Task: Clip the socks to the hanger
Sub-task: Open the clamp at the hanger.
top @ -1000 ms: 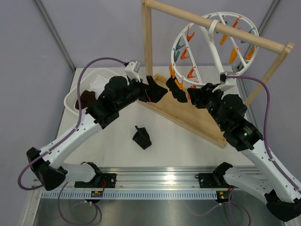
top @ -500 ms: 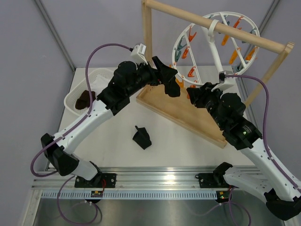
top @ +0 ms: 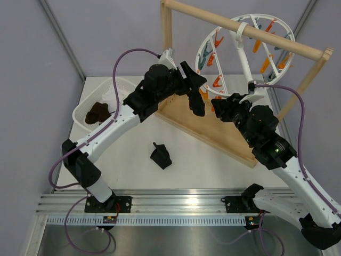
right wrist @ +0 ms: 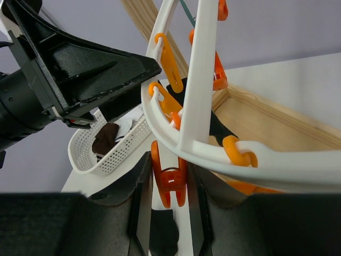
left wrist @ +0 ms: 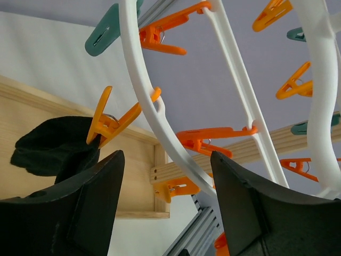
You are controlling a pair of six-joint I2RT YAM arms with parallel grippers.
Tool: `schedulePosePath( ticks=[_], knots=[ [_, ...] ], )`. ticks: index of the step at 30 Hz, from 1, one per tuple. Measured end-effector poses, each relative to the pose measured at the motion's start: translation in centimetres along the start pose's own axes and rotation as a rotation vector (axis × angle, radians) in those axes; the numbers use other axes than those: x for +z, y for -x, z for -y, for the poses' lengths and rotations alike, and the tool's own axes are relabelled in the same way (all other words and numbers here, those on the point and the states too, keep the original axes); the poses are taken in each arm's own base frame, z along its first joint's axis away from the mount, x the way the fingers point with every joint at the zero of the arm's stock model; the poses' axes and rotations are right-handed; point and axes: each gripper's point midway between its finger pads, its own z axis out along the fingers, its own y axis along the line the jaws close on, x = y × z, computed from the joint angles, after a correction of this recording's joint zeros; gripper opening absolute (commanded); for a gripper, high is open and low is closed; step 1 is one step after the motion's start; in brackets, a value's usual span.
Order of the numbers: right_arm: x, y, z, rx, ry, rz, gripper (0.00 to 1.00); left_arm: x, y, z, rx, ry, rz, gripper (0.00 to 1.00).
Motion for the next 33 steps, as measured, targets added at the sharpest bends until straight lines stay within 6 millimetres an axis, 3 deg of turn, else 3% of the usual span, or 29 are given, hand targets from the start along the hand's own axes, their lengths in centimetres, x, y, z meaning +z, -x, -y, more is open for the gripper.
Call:
schedulePosePath(
  ticks=[11, 24, 33],
  knots=[
    [-0.2, 0.0, 0.0, 0.002, 0.008, 0.005, 0.34, 1.0, 0.1, 0.5, -0.035, -0.015, 0.000, 0.53],
    [-0.7, -0.1, 0.1, 0.004, 0.008, -0.002, 0.45, 1.0, 0.3, 1.5, -0.072, -0.052, 0.008, 0.35],
    [-1.2, -1.7, 0.8, -0.010, -0.009, -0.062, 0.51, 0.5, 0.7, 1.6, -0.075, -0.053, 0.026, 0.33]
  ],
)
